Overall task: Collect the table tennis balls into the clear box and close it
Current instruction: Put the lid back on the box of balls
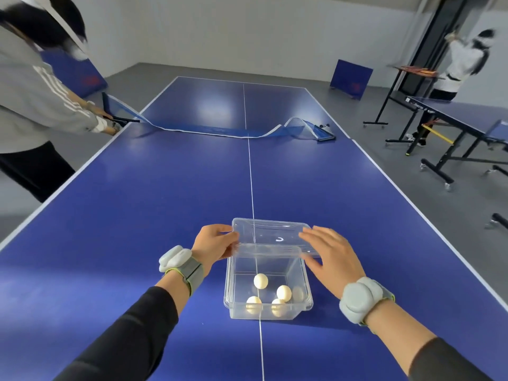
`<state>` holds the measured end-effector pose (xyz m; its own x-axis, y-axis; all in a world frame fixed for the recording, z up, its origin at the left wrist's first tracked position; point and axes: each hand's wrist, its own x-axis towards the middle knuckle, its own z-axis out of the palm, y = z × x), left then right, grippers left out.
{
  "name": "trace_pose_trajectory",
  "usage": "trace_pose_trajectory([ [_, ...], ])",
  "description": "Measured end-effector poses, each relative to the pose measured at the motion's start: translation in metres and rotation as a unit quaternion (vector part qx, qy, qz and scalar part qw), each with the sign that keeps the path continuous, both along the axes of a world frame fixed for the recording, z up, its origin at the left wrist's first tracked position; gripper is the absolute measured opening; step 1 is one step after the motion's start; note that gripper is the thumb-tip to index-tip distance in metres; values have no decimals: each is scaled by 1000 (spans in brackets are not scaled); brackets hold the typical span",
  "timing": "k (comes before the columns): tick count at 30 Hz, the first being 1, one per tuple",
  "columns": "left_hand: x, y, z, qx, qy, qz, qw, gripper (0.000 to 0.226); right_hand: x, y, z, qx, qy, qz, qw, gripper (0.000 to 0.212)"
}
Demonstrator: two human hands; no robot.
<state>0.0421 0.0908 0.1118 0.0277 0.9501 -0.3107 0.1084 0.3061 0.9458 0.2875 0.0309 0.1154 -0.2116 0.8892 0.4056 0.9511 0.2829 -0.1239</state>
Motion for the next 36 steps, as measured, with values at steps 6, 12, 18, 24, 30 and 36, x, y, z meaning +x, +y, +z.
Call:
trace_pose_trajectory([
  [6, -3, -2, -10, 23, 91, 3, 996, 19, 12, 6, -2, -222, 405, -121, 879, 33],
  [12, -7, -12, -29, 23, 146, -33, 989, 37, 19, 17, -10, -277, 721, -131, 622, 34],
  [18, -4, -13, -34, -3, 184, -137, 973, 54, 14, 29, -30, -291, 482, -221, 796, 28],
  [24, -5, -2, -49, -41, 231, -120, 964, 40, 5, 45, -48, -305, 278, -197, 889, 39],
  [30, 9, 7, -65, -8, 314, -64, 947, 36, 1, 50, -64, -345, 134, -169, 913, 50],
  [36, 16, 17, -70, -23, 357, -141, 923, 55, 9, 54, -78, -355, 88, -185, 912, 50],
])
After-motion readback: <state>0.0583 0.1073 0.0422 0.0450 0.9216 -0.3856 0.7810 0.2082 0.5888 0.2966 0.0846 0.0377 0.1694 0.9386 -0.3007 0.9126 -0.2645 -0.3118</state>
